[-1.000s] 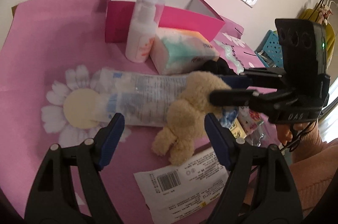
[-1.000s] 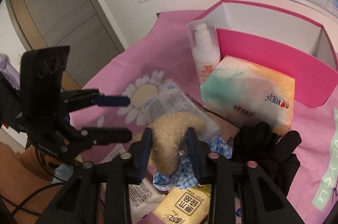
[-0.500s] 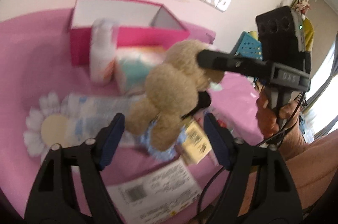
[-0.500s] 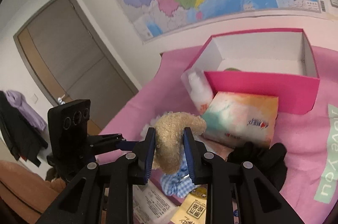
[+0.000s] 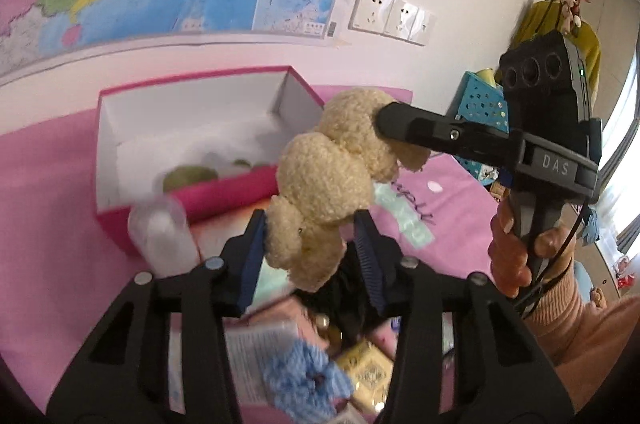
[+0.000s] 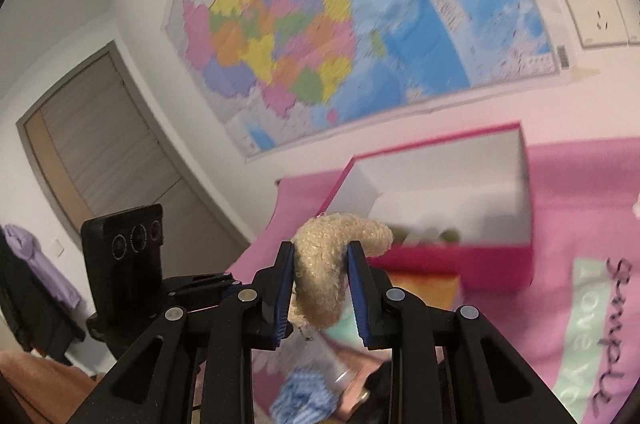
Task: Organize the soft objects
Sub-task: 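Carry the teddy bear with the right gripper into the pink box and release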
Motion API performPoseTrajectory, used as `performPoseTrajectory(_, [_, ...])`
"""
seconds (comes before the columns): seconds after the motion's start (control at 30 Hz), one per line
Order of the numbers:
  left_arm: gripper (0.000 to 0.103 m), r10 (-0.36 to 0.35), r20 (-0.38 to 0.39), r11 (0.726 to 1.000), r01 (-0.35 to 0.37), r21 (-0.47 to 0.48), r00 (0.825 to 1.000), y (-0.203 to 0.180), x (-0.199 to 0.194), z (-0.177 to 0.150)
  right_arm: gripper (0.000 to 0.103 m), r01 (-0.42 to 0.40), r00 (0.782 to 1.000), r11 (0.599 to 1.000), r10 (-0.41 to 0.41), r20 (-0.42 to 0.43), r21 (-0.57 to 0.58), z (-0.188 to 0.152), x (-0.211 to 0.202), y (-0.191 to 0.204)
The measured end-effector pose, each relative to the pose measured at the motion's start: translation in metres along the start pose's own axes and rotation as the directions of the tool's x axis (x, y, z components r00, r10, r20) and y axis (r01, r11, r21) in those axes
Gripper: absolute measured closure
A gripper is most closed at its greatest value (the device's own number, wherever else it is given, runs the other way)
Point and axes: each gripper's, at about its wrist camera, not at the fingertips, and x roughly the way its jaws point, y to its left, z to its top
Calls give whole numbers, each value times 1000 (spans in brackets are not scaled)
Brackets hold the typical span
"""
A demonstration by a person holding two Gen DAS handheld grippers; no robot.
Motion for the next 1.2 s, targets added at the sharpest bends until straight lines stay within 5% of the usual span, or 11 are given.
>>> performPoseTrajectory(0.3, [59, 123, -48, 992, -123, 0, 991, 12, 49, 53, 79, 22, 998, 996, -28, 65, 85, 37, 13, -46])
performPoseTrajectory(0.7, [62, 230, -115, 972, -234, -21, 966, 25, 98, 71, 76, 161, 987, 979, -162, 4, 128, 41, 47, -94])
performPoseTrajectory(0.83, [62, 240, -102, 970, -243, -16, 965, 22, 91, 65, 53, 258, 966, 962, -255, -43, 86, 35, 55, -97])
performPoseTrajectory(1.03, [61, 205, -69, 978, -206, -10, 976, 19, 66, 54, 53, 312, 950, 949, -310, -37, 50, 26, 41, -91])
performPoseTrajectory(1.2, [39, 135, 19, 990, -135, 31, 991, 3, 21, 32, 50, 230, 972, 973, -230, -39, -20, 14, 18, -58])
